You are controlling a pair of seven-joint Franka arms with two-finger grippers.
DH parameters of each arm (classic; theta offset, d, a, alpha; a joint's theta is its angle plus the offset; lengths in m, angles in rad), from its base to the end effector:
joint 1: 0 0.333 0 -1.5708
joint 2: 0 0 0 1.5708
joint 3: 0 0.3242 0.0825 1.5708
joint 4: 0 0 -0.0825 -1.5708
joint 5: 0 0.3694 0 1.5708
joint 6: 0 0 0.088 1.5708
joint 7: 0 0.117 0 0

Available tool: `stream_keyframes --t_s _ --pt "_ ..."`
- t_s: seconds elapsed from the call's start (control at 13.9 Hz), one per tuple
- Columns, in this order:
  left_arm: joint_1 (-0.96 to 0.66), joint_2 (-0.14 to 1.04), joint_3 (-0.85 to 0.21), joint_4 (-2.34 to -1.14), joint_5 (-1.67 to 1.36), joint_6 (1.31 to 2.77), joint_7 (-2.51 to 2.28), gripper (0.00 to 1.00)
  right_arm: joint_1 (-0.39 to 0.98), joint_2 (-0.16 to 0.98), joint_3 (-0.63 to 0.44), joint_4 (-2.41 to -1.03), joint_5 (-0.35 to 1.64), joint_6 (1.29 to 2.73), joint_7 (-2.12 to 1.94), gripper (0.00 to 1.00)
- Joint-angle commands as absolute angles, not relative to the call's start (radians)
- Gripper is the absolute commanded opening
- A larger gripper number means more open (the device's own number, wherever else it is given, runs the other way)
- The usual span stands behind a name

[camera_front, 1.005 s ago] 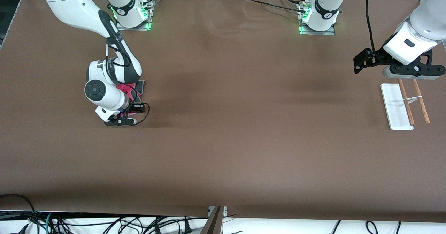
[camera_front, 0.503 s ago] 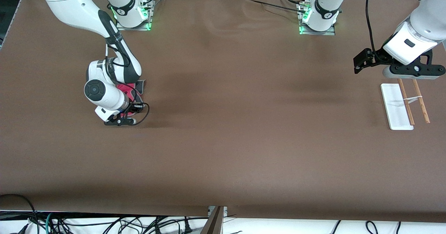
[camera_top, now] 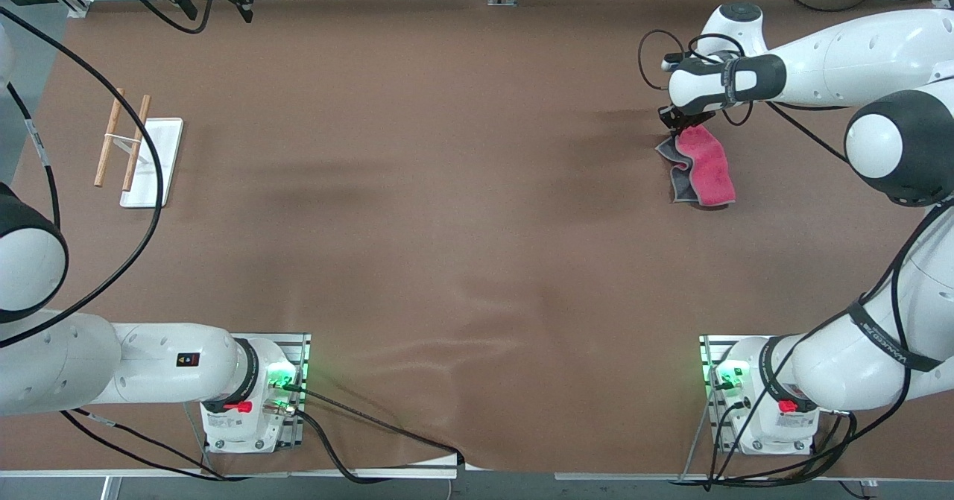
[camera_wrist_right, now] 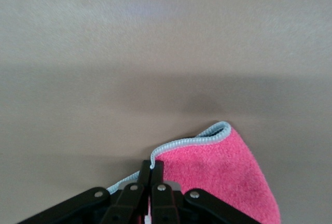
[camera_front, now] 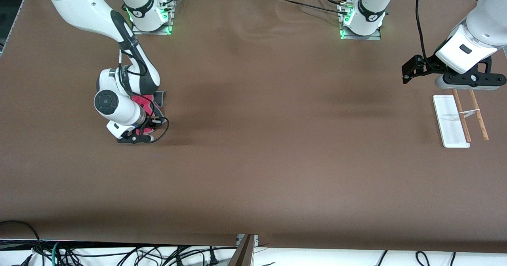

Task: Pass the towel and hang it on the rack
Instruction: 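Lift the towel with the right gripper toward the table's middle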

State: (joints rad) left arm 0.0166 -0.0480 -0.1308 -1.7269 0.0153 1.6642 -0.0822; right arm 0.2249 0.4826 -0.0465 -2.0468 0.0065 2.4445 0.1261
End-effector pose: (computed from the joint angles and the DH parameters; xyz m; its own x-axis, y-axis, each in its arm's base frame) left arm 0.5259 -0.0602 0.5845 0.9994 -0.0332 -0.0133 -0.0335 -0.9992 -0.0226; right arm 0.5719 0.1035 0.2032 0.9954 0.0502 -0.0813 0.0526 -0.9982 0.0283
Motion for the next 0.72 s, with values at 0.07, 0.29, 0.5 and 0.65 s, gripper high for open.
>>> stream_keyframes --t_s 0.07,0.29,0.5,0.65 --pt "0.025 -0.051 -0.137 -1.717 0.032 1.651 -0.061 1.00 0.224 0.411 -0.019 -1.958 0.024 2.228 0.155 0.00" --pt "0.025 -0.051 -0.137 -1.717 0.032 1.651 -0.061 1.00 0.224 0.390 0.008 -1.826 0.107 1.995 0.198 0.00" --pt "0.025 -0.051 -0.137 -1.717 0.032 1.651 -0.061 1.00 0.230 0.394 0.011 -1.677 0.216 1.772 0.271 0.00" --pt "0.025 -0.051 -0.137 -1.717 0.032 1.651 -0.061 1.00 0.239 0.396 0.011 -1.603 0.305 1.683 0.331 0.00"
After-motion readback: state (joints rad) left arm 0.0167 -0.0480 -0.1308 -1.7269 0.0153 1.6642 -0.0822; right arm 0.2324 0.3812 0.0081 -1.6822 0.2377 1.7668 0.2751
